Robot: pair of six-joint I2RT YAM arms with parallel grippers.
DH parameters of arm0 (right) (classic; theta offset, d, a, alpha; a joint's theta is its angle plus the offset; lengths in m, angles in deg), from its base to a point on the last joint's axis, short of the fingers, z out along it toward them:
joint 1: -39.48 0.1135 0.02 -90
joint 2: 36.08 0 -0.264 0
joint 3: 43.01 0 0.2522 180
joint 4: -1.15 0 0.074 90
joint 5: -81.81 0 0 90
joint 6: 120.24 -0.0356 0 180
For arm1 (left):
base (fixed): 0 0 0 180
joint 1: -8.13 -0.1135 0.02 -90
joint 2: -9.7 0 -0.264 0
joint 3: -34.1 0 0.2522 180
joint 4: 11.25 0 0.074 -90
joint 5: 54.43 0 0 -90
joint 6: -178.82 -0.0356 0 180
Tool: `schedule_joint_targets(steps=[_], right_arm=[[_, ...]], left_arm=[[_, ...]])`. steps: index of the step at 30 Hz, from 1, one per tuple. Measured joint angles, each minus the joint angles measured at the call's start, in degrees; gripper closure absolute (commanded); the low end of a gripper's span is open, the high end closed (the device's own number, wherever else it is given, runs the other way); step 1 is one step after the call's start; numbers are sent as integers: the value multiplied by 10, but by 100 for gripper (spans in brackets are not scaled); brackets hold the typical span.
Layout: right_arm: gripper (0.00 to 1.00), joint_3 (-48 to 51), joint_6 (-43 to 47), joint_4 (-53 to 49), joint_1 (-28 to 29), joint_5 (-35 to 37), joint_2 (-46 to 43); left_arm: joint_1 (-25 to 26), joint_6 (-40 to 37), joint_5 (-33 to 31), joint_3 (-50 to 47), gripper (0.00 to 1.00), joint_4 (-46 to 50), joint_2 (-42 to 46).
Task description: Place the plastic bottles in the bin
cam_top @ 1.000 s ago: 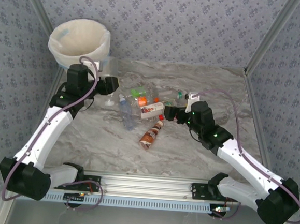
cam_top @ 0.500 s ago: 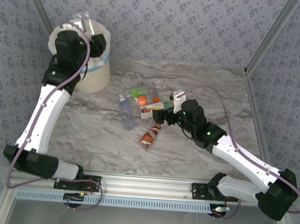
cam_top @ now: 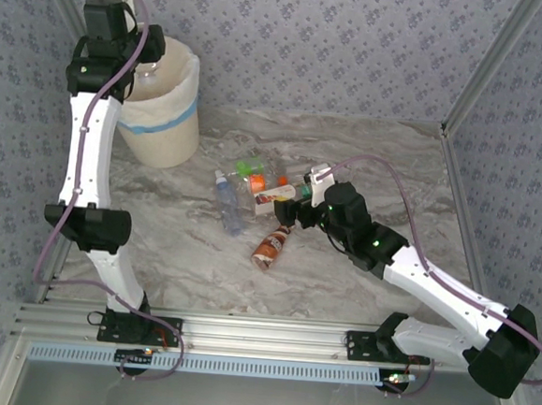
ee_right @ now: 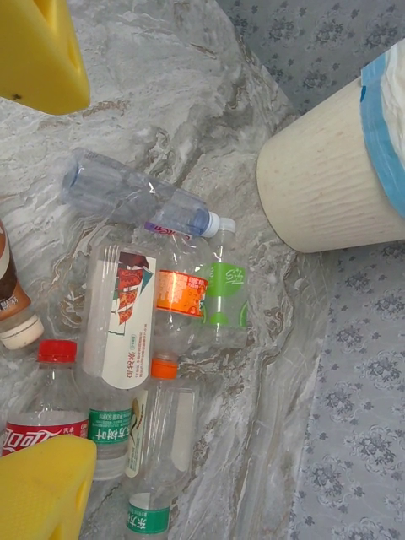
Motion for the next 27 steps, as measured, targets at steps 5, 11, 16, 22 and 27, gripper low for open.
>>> schedule_joint_targets(steps=[5, 11, 16, 22, 27], right_arm=[[0, 0, 0, -2, 3, 8, -1], [0, 0, 0, -8, 9, 21, -3], [0, 0, 0, -11, 9, 29, -6], [0, 0, 0, -11, 11, 31, -6], [0, 0, 0, -18, 11, 35, -6]], left_arm=[[-24, -29, -6, 16, 86, 20, -38], [-55, -34, 3, 15, 71, 20, -74], [-70, -36, 11, 14, 18, 10, -92], [-84, -9, 30, 4, 4, -7, -94], [-93, 21, 56, -7, 1, -9, -91]])
